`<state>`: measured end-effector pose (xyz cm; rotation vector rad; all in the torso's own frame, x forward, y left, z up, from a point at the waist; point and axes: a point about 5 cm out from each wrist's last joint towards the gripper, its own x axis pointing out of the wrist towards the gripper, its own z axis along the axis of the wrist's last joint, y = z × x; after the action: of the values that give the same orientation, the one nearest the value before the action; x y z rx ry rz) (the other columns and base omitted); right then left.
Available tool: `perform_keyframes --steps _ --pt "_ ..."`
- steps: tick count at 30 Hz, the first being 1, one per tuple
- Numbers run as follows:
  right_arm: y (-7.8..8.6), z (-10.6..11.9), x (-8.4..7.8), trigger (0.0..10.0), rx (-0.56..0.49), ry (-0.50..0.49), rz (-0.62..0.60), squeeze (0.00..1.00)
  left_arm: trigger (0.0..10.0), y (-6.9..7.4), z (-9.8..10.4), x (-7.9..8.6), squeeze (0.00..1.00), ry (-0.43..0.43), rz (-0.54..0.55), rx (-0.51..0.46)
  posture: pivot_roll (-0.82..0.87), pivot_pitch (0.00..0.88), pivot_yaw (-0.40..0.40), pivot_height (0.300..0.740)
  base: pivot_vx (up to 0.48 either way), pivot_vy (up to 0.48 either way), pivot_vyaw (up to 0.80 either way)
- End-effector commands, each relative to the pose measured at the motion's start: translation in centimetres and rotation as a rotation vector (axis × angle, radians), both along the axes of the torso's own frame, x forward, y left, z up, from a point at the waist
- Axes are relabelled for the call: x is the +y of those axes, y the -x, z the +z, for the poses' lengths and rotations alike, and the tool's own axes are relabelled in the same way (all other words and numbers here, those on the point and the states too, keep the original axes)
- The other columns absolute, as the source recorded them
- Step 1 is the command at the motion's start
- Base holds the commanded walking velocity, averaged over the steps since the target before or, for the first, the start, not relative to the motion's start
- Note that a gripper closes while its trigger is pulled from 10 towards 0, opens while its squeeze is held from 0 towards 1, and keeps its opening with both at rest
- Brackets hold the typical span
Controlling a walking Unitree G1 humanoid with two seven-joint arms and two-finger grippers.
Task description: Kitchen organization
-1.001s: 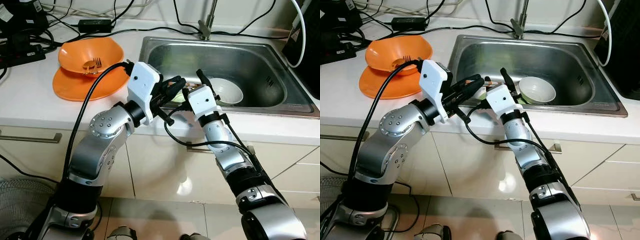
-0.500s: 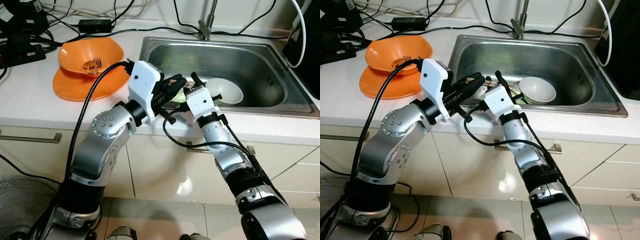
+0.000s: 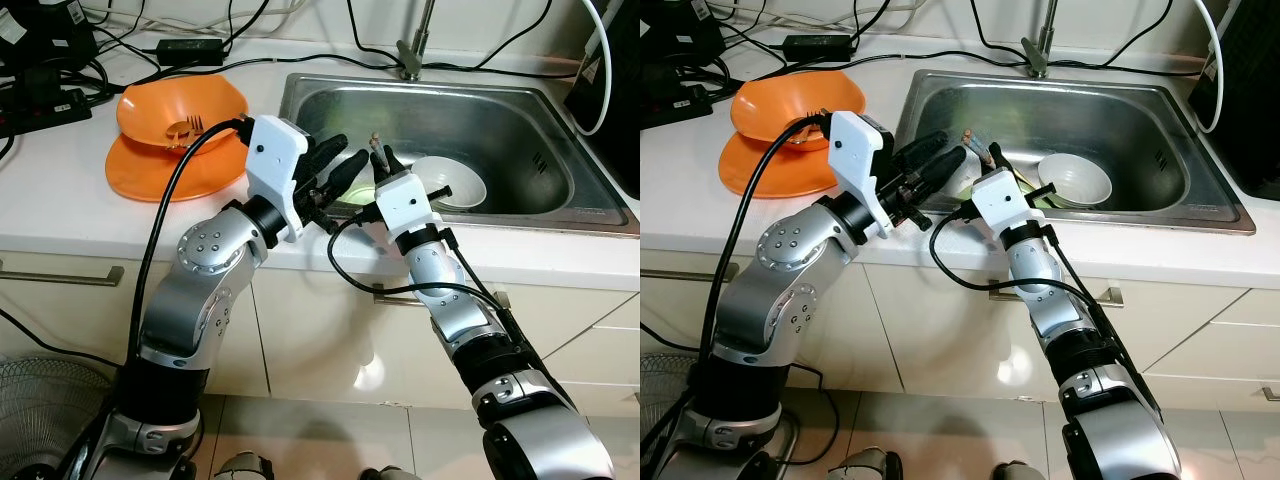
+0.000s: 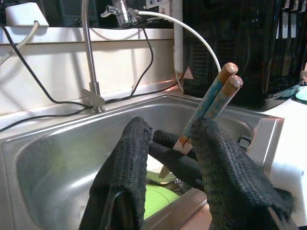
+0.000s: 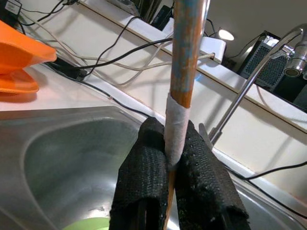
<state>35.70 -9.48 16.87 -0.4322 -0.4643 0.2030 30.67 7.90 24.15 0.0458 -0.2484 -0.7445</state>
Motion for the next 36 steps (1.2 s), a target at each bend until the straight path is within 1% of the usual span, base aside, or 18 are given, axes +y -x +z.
perform_keyframes --steps 1,5,6,8,10,11,15,16,17,18,19,21,22,23,24,28,31,36 --pt "-0.6 1.1 -0.8 0.0 -0.027 -0.036 -0.029 0.0 10.0 0.0 0.6 0.1 1.0 0.011 0.017 -0.02 0.05 0.06 -0.023 0.732 0.0 0.0 0.0" --pt "-1.0 1.7 -1.4 0.0 -0.032 -0.05 -0.05 0.0 10.0 -0.2 0.4 0.5 1.0 0.01 0.055 -0.025 0.05 0.059 -0.023 0.732 0.0 0.0 0.0" --pt "-1.2 2.0 -1.6 0.0 -0.03 -0.055 -0.06 0.0 10.0 -0.3 0.4 0.7 0.0 0.007 0.069 -0.026 0.05 0.059 -0.023 0.732 0.0 0.0 0.0" --pt "-2.0 2.6 -2.2 0.0 -0.015 -0.058 -0.093 0.0 10.0 -0.3 0.0 1.1 0.0 0.006 0.092 -0.011 0.05 0.056 -0.024 0.732 0.0 0.0 0.0" --pt "-2.9 3.3 -3.1 0.0 0.03 -0.104 -0.128 0.0 10.0 -0.2 -0.7 1.6 0.0 -0.009 0.115 0.014 0.05 0.055 -0.025 0.732 0.0 0.0 0.0" --pt "-3.3 3.4 -3.3 10.0 0.06 -0.126 -0.143 0.0 10.0 -0.2 -0.9 1.8 0.0 -0.015 0.125 0.018 0.05 0.054 -0.027 0.732 0.0 0.0 0.0" --pt "-4.1 3.8 -3.6 10.0 0.138 -0.197 -0.157 0.0 10.0 -0.2 -1.3 2.2 0.0 -0.025 0.155 0.029 0.06 0.054 -0.027 0.732 0.0 0.0 0.0" --pt "-4.4 3.7 -3.5 10.0 0.188 -0.214 -0.154 0.0 10.0 -0.2 -1.5 2.3 0.0 -0.031 0.165 0.036 0.06 0.053 -0.028 0.732 0.0 0.0 0.0" --pt "-4.4 3.7 -3.5 10.0 0.188 -0.214 -0.154 0.0 10.0 -0.2 -1.5 2.3 0.0 -0.031 0.165 0.036 0.06 0.053 -0.028 0.732 0.0 0.0 0.0" --pt "-4.9 3.6 -3.2 10.0 0.274 -0.272 -0.14 0.0 10.0 -0.2 -1.8 2.3 0.0 -0.039 0.169 0.05 0.06 0.05 -0.028 0.732 0.0 0.0 0.0" --pt "-5.1 3.7 -3.1 10.0 0.306 -0.297 -0.133 0.0 10.0 -0.1 -1.9 2.3 0.0 -0.043 0.166 0.055 0.06 0.05 -0.028 0.732 0.0 0.0 0.0" --pt "-5.2 3.8 -3.1 10.0 0.322 -0.312 -0.129 0.0 10.0 0.0 -2.0 2.2 0.0 -0.045 0.164 0.057 0.06 0.05 -0.028 0.732 0.0 0.0 0.0" --pt "-5.6 4.3 -2.8 10.0 0.36 -0.344 -0.122 0.0 10.0 0.2 -2.4 2.2 0.0 -0.061 0.15 0.083 0.07 0.051 -0.028 0.732 0.0 0.0 0.0" --pt "-5.6 4.3 -2.8 10.0 0.36 -0.344 -0.122 0.0 10.0 0.2 -2.4 2.2 0.0 -0.061 0.15 0.083 0.07 0.051 -0.028 0.732 0.0 0.0 0.0" --pt "-6.0 4.6 -2.3 10.0 0.418 -0.364 -0.1 0.0 10.0 0.5 -3.4 2.1 0.0 -0.1 0.138 0.131 0.07 0.051 -0.028 0.732 0.0 0.0 0.0" --pt "-6.1 4.3 -1.7 10.0 0.5 -0.35 -0.085 0.0 10.0 0.8 -5.8 2.2 0.0 -0.197 0.148 0.237 0.08 0.048 -0.032 0.732 0.0 0.0 0.0" --pt "-6.2 4.1 -1.6 10.0 0.519 -0.351 -0.086 0.0 10.0 1.0 -6.3 2.2 0.0 -0.203 0.146 0.26 0.08 0.047 -0.034 0.732 0.0 0.0 0.0" --pt "-6.2 4.0 -1.6 10.0 0.557 -0.368 -0.083 0.0 10.0 1.3 -6.1 2.0 0.0 -0.184 0.152 0.261 0.1 0.042 -0.041 0.732 0.0 0.0 0.0"
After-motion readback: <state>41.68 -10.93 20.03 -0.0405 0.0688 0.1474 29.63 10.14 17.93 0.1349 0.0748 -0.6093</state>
